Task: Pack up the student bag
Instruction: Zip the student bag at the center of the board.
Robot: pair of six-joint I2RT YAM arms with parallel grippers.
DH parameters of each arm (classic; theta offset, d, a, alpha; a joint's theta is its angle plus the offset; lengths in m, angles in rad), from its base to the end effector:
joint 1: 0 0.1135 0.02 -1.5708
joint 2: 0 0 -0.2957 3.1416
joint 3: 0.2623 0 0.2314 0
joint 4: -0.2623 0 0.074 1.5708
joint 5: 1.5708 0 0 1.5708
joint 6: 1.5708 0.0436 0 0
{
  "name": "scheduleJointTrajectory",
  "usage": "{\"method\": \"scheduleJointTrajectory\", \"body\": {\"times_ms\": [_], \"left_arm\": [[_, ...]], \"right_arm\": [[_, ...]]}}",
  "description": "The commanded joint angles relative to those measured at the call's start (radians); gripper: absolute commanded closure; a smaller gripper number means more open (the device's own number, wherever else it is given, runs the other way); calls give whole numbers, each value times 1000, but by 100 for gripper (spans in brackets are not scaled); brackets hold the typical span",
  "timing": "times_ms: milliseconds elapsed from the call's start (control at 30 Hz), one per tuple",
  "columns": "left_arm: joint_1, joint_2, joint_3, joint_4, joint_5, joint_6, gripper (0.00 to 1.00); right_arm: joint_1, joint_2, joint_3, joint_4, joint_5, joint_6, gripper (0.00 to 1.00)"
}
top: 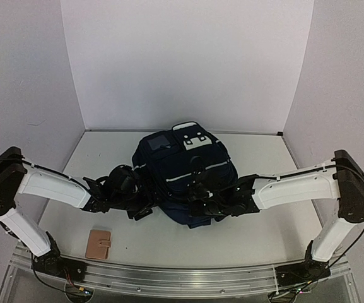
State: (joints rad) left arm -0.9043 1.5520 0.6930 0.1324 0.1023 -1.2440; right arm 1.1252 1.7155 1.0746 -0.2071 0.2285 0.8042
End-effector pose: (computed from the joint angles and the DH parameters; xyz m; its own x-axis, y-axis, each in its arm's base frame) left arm 0.1780 -0.2335 0.2011 -0.9170 -0.3580 -0.1757 -0.1228 0.6727 -0.7297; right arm 0.1618 0.3158 0.2332 -0.8108 -0.0697 -0.5812 -0.3321 0.8724 0.3586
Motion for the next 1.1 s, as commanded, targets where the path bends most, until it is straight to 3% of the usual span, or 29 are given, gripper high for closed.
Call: {"method": "scheduleJointTrajectory", "body": {"times_ms": [0,133,233,300,467,533,733,833,1067], "left_arm": [[-19,54,26,100,-15,-56,32],[-21,93,36,124,-33,-58,32],[-21,126,44,152,-65,-65,38],[-21,151,59,171,-83,-68,49],[-20,181,95,163,-91,-48,88],[-18,162,76,156,-118,-49,98],[42,6,-56,86,-136,-48,100],[138,-53,-114,83,-10,6,100],[396,-108,-51,-118,247,303,100]], "right_arm": [[1,13,51,63,-6,-18,100],[3,7,44,62,7,-13,100],[7,4,41,59,19,-7,100],[13,8,45,47,32,2,100],[26,9,58,-33,88,54,100],[25,3,59,-80,132,75,100],[-23,-10,47,-208,218,93,100],[-71,-32,24,-220,220,73,100],[-174,-17,46,-211,204,-37,100]]}}
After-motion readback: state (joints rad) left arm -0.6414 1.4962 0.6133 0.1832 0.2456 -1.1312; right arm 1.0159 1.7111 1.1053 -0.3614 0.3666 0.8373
